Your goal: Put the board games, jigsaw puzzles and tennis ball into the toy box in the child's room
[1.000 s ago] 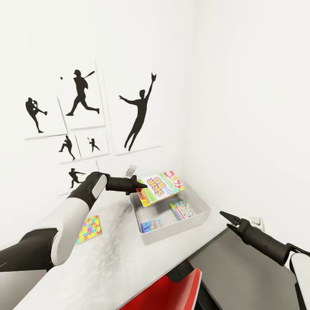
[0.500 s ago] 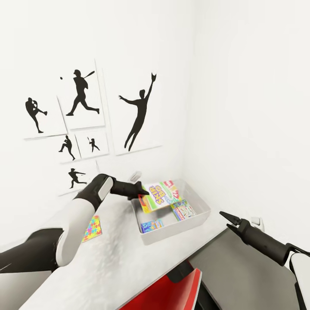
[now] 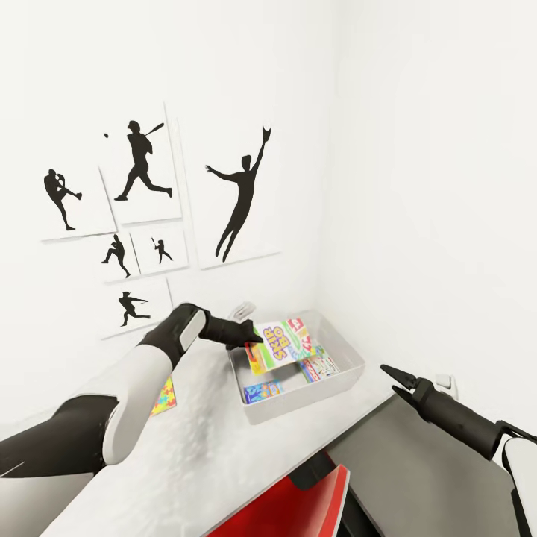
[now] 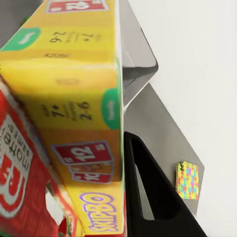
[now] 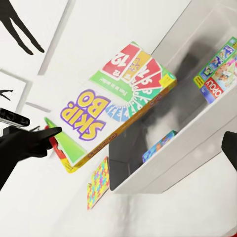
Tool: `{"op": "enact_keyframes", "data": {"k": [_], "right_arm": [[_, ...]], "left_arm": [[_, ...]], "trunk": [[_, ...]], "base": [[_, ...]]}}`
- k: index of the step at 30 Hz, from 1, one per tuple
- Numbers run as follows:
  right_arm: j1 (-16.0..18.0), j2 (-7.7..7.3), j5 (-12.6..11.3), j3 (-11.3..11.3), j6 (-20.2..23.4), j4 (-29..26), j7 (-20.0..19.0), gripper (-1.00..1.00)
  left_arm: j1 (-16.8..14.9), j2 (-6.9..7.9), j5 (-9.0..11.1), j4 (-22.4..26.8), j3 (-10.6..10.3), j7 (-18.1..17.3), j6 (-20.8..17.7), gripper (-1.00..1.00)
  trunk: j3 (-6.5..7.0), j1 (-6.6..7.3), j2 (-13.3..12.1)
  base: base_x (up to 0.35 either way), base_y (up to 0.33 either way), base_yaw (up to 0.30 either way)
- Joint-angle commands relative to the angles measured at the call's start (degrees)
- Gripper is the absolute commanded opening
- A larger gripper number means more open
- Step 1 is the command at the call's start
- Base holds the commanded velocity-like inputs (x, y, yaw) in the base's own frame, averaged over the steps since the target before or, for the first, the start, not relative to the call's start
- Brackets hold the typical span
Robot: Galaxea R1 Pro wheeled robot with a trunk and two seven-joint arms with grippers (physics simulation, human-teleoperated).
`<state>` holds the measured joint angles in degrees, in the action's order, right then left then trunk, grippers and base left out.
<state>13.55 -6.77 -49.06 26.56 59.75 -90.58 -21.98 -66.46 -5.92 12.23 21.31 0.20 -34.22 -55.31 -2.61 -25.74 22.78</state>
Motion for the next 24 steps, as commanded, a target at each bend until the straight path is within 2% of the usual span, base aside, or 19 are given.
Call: {"op": "enact_keyframes", "data": {"k": [1,22,24], "right_arm": [[0.1,-0.01,0.5,0.1,0.2,0.0,-0.6,1.00],[0.1,0.01,0.5,0.0,0.2,0.0,-0.6,1.00],[0.1,0.01,0.5,0.0,0.2,0.0,-0.6,1.00]], "left_arm": [[0.0,-0.02,0.4,-0.3,0.0,0.1,-0.1,-1.00],[0.0,-0.16,0.7,-0.8,-0.3,-1.0,1.8,-1.00],[0.0,-0.15,0.7,-0.8,-0.3,-1.9,1.8,-1.00]], "trunk": [[-0.13,-0.04,0.1],[-0.13,-0.04,0.1],[-0.13,-0.04,0.1]], "base": [[0.000,0.000,0.000],[0.000,0.000,0.000],[0.000,0.000,0.000]]}}
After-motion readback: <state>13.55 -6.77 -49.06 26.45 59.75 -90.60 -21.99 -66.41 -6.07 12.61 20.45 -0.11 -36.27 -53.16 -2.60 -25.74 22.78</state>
